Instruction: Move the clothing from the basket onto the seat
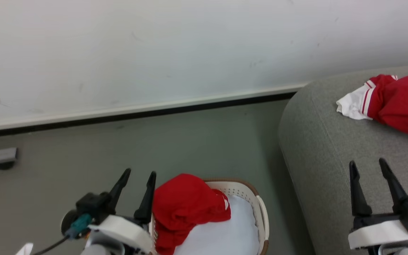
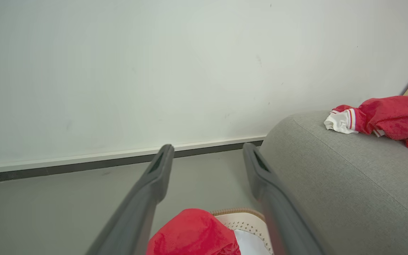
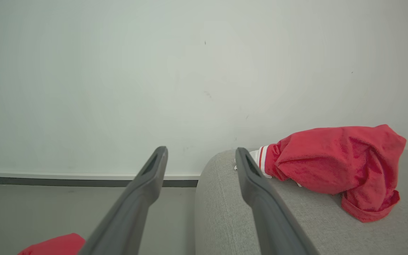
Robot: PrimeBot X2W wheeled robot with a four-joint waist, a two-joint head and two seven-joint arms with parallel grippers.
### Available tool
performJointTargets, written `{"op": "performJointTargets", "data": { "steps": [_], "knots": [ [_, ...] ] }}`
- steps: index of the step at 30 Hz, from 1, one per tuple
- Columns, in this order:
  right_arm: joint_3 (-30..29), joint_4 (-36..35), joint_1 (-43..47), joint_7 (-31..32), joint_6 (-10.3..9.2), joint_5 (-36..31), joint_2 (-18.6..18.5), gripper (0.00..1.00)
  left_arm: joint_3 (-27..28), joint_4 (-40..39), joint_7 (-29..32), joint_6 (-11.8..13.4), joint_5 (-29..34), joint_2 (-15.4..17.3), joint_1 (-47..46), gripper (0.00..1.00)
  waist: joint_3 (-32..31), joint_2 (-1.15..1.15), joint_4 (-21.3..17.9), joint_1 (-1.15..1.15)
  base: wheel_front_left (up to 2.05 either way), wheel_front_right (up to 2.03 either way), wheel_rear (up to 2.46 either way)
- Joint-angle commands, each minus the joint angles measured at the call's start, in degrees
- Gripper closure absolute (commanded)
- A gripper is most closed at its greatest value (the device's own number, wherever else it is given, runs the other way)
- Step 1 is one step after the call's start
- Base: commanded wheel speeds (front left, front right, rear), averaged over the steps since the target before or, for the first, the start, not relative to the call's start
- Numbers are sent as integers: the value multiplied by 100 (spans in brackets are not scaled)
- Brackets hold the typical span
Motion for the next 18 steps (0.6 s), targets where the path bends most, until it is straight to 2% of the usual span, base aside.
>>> {"op": "performJointTargets", "data": {
  "steps": [1,9,18],
  "knots": [
    [-38,-73,-157,-11,-14,49,-7,0,-111,74,-3,-9,40,92,-209,0,568,0,-207,0,0,0,0],
    [49,-447,-1032,-7,-14,315,-5,0,-1110,875,212,-3,114,469,-1672,0,1931,0,-636,0,0,0,0],
    [249,-858,-1913,-7,-15,763,-5,0,-2021,1831,697,-3,203,528,-2896,0,3253,0,-885,0,0,0,0]
  ]
}}
